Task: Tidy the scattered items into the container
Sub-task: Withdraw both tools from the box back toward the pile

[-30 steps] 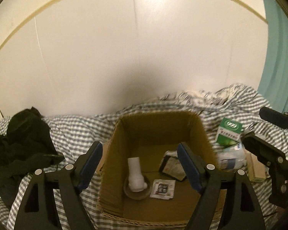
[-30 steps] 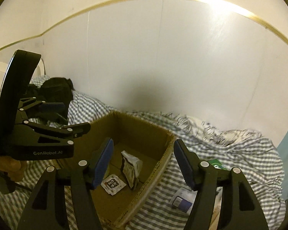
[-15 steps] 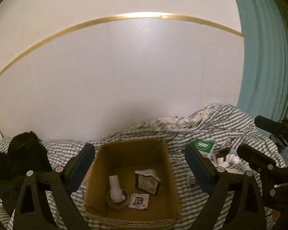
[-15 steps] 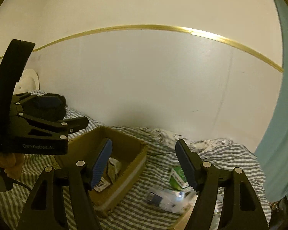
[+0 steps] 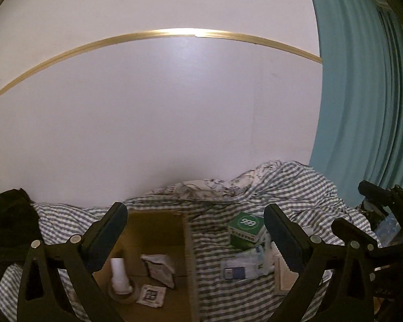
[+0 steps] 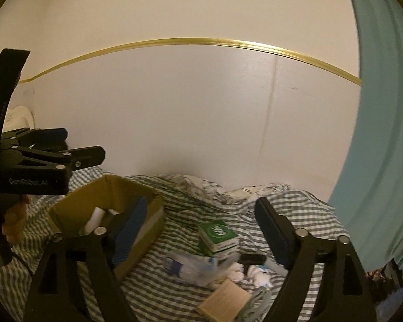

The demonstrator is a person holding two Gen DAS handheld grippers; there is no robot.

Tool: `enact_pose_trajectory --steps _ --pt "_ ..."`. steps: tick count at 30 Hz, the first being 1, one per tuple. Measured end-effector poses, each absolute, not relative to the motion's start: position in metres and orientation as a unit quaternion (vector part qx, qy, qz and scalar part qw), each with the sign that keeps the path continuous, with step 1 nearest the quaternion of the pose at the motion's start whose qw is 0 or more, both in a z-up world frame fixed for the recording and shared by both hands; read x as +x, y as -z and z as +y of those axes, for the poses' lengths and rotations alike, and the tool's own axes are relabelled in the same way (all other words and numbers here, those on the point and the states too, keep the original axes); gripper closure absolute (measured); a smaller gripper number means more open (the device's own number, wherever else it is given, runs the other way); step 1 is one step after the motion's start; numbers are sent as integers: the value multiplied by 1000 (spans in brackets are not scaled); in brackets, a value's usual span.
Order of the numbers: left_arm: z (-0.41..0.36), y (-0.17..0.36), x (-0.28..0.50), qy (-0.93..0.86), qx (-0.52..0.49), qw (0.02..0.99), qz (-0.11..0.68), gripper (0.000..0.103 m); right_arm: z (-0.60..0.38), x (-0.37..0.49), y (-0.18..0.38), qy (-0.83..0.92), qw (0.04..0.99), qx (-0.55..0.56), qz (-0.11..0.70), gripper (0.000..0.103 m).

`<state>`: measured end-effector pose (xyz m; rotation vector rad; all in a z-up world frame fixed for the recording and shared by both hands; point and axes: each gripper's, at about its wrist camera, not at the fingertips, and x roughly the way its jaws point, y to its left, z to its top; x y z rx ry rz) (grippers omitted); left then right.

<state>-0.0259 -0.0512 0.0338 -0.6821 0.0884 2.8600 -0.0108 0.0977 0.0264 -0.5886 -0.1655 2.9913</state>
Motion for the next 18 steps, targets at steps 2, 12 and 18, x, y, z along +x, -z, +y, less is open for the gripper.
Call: enact_pose_trajectory --steps 2,12,18 --pt "-42 -29 -32 -965 -238 101 29 0 115 -11 -26 -979 56 -192 -50 15" --pt "13 23 -66 -951 -274 120 71 0 192 -12 6 -970 112 -213 -39 8" --pt "38 71 -84 -928 -339 133 71 0 223 -16 39 -959 140 -244 -41 8"
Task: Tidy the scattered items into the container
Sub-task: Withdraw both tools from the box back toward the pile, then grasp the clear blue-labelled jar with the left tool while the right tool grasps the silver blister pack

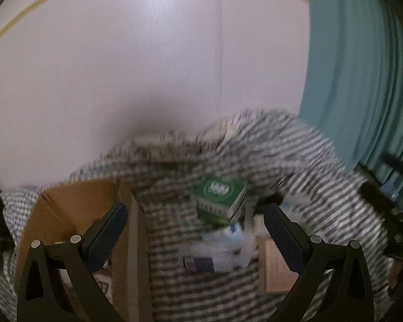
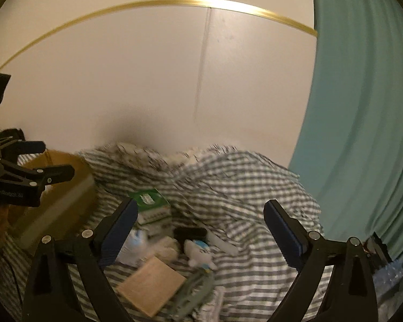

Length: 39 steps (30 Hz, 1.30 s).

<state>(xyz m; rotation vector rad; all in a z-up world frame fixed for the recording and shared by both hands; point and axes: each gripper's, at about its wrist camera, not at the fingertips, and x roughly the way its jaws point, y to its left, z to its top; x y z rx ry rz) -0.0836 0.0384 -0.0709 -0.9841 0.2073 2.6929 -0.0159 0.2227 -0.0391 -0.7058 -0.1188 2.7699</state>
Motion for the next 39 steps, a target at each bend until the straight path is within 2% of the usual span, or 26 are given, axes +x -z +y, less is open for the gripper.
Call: enact_pose_trajectory --steps 13,16,24,27,38,39 --pt "52 160 -111 -894 -421 126 84 0 266 -15 128 -922 150 -357 -18 10" --pt "46 177 -119 -885 -443 122 76 0 272 -10 153 -908 149 -392 -4 18" --pt "53 206 -127 -867 -470 143 90 0 291 -11 200 -873 137 -466 32 53" --pt "55 215 -132 -861 -480 147 87 0 297 -13 208 -862 131 -486 54 61" --pt "55 242 -155 -833 -527 157 55 0 315 -16 221 -848 86 -502 145 59" --pt "54 244 -156 -831 -531 157 50 3 315 -17 221 -847 85 -503 151 59"
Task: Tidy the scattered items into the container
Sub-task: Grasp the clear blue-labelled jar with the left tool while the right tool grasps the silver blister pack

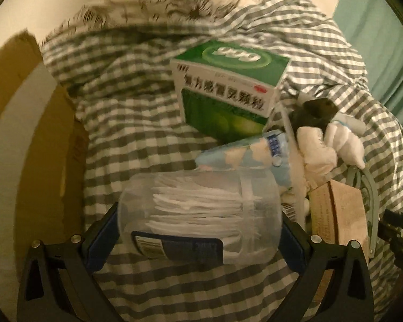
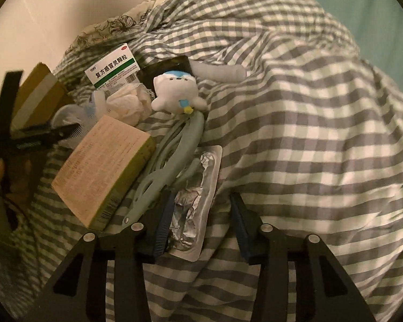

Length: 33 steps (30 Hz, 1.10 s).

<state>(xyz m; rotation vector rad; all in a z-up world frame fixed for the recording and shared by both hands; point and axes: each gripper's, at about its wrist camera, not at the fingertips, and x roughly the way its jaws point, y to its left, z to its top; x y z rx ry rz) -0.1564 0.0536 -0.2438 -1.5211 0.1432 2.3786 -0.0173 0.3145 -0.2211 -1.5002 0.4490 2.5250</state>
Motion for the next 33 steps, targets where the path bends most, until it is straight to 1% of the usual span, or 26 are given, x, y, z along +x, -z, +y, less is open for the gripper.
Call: enact_pose_trajectory --steps 1,7,8,11,16,18,19,21,28,30,32,33 --pt "52 243 -156 -832 -530 159 44 7 314 -17 221 -846 84 -503 155 59" --pt "50 236 -146 -836 -521 165 52 8 317 -18 226 -833 65 -515 191 58" --pt "49 234 -144 -836 -520 167 51 8 317 -17 226 -833 66 -514 195 60" --pt "47 225 -138 -838 -517 169 47 9 315 -16 223 -834 65 -511 198 69" --pt "42 207 -126 -841 -510 179 38 10 309 -10 216 -829 60 -518 201 76" --pt "40 199 -121 -846 -499 186 41 10 306 -6 212 -829 59 -517 204 82" --pt "40 195 -119 -848 -493 190 45 10 304 -4 209 -830 58 -516 203 83" --pt "45 188 -117 -852 -483 195 48 10 298 -1 204 -834 55 -514 194 89" --pt "42 158 -102 -867 -449 210 53 10 267 0 187 -844 41 -514 148 90" --pt "42 150 -97 -872 -436 214 60 10 265 -6 192 -841 26 -521 142 87" --pt "42 143 -93 -877 -425 215 65 10 263 -15 204 -833 30 -536 130 86" --pt "41 139 -91 -879 -421 215 65 10 263 -19 213 -826 38 -548 127 87"
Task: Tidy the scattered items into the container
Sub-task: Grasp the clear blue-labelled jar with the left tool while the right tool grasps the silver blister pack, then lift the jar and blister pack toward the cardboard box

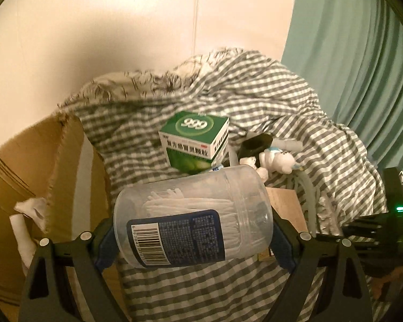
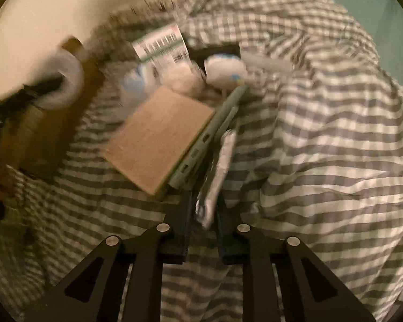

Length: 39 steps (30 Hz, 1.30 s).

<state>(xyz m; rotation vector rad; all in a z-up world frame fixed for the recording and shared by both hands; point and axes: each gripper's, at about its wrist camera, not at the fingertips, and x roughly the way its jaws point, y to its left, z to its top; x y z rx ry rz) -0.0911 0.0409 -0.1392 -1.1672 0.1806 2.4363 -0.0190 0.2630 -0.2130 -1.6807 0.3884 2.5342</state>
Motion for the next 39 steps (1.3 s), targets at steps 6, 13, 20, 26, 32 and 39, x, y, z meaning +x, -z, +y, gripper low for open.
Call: enact_pose_trajectory --steps 6,13,20,26,32,39 --pt "27 112 -78 -894 -389 212 68 10 257 -16 183 -858 89 -500 78 94" --pt "3 74 -72 -918 -339 198 64 10 227 -19 119 -899 151 -410 -28 94" --pt "-29 26 -68 -942 -286 171 40 10 202 -38 63 -923 195 -331 -18 94" --pt "-60 -14 -50 -959 -238 149 24 10 163 -37 9 -942 205 -263 -43 94" --pt "-89 -37 -29 -967 -217 132 19 10 127 -23 -27 -952 191 -230 -59 94" --pt "-117 -41 -11 -970 -217 108 28 10 86 -3 -49 -961 162 -211 -75 94"
